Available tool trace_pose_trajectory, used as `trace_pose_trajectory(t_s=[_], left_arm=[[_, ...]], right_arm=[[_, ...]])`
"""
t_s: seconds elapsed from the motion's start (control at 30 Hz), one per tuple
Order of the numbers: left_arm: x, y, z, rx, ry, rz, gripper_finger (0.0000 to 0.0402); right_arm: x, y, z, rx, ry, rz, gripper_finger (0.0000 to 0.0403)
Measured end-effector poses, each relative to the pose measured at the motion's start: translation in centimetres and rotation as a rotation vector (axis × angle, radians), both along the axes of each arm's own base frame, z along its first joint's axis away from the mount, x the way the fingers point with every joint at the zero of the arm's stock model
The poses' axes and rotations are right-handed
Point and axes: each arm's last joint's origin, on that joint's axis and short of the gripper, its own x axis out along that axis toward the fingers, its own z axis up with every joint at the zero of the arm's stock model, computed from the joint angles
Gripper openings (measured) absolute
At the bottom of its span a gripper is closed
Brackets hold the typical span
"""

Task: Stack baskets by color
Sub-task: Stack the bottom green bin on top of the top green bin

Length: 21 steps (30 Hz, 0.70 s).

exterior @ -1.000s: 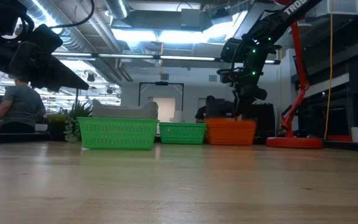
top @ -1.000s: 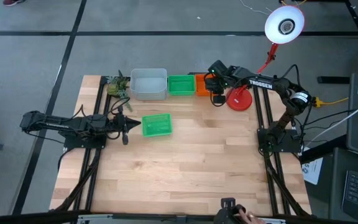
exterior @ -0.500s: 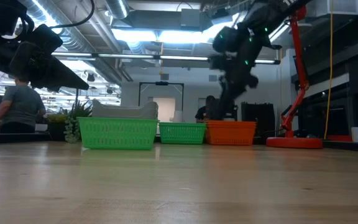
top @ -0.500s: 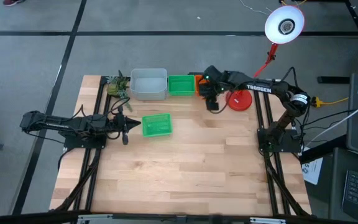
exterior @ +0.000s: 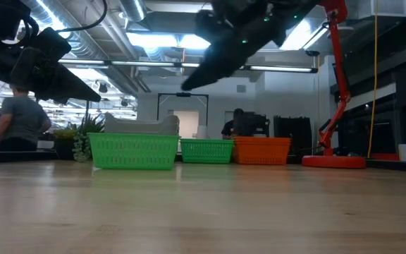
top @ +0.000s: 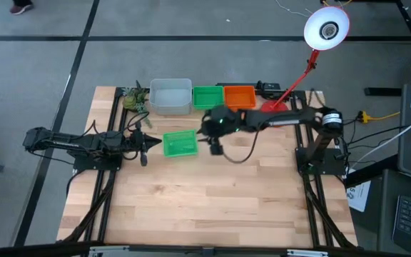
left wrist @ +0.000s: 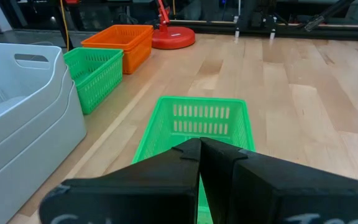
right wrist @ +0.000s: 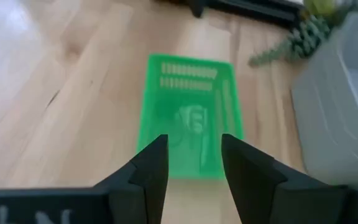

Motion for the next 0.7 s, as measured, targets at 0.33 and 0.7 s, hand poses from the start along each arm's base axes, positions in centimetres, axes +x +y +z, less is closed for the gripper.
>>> trace_pose_trajectory(t_s=[0.33, 0.7], left_arm=[[0.0, 0.0, 0.0, 0.0, 0.0, 0.0, 0.0], [0.0, 0.0, 0.0, 0.0, 0.0, 0.0, 0.0]], right_arm=[[5.8, 2.3, -4.2, -0.013, 0.066, 0.005, 0.0149], [9.9, 5.2, -5.3, -0.001, 0.258, -0.008, 0.0149]])
